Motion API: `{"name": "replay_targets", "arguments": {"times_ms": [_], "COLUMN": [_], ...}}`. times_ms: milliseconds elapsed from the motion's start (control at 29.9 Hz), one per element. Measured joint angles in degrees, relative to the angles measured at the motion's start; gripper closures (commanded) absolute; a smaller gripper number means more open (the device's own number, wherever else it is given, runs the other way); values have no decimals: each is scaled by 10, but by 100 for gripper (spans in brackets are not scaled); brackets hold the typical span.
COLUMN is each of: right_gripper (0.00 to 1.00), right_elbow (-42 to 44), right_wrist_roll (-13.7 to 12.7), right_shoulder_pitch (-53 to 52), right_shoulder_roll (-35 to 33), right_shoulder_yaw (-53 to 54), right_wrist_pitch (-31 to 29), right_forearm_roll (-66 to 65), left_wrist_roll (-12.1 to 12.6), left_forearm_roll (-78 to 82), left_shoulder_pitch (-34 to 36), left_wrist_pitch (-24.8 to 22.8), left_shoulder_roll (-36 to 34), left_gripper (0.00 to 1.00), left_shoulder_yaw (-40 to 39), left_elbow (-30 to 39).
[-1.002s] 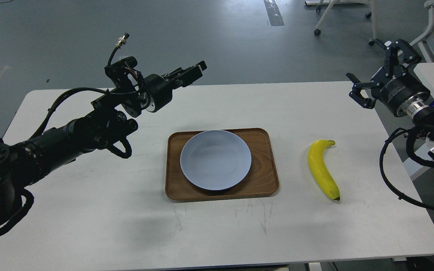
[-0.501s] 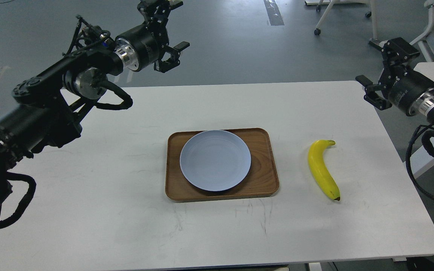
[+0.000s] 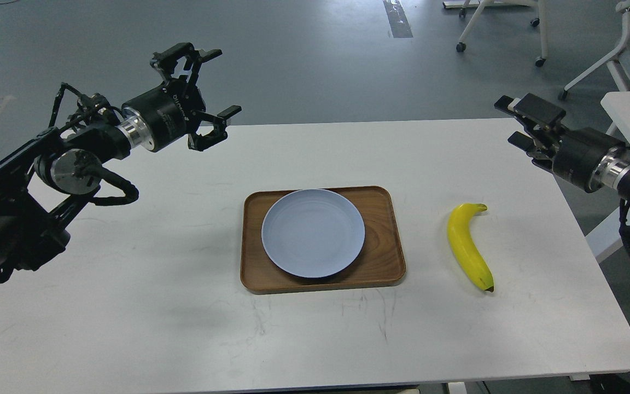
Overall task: Place banana on plate with both arms
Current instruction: 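Lower the right gripper onto the yellow banana and grasp it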
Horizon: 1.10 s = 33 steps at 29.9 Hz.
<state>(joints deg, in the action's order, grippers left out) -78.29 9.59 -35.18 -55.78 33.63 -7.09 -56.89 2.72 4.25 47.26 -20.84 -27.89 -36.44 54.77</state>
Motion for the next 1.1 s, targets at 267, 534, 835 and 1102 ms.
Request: {"name": "replay_targets", "arguments": {"times_ms": [267,534,835,1102], "right_gripper": [5,6,6,6], "right_elbow": [-33,2,90,113], "right_wrist_roll": [-45,-84,-83,-78], "right_shoulder_pitch": [2,8,-26,-89], "right_shoulder_roll": [-52,-3,97,130], "right_shoulder_yaw": [-130,-159,-203,-280], "right_wrist_pitch": [86,110,110,110], "right_forearm_roll": [-114,-120,-197,-202], "left_wrist_roll": [-12,-22,-29,-37], "left_forearm_roll": [3,4,6,7], "left_shoulder_pitch": [-19,-22,-25,-28], "left_wrist_pitch": [0,0,5,10], "left_shoulder_roll": [-13,-12,-14,-10], "left_gripper": [2,2,2,2], "left_shoulder_yaw": [-3,-3,-3,-3], "left_elbow": [8,14,19,26]}}
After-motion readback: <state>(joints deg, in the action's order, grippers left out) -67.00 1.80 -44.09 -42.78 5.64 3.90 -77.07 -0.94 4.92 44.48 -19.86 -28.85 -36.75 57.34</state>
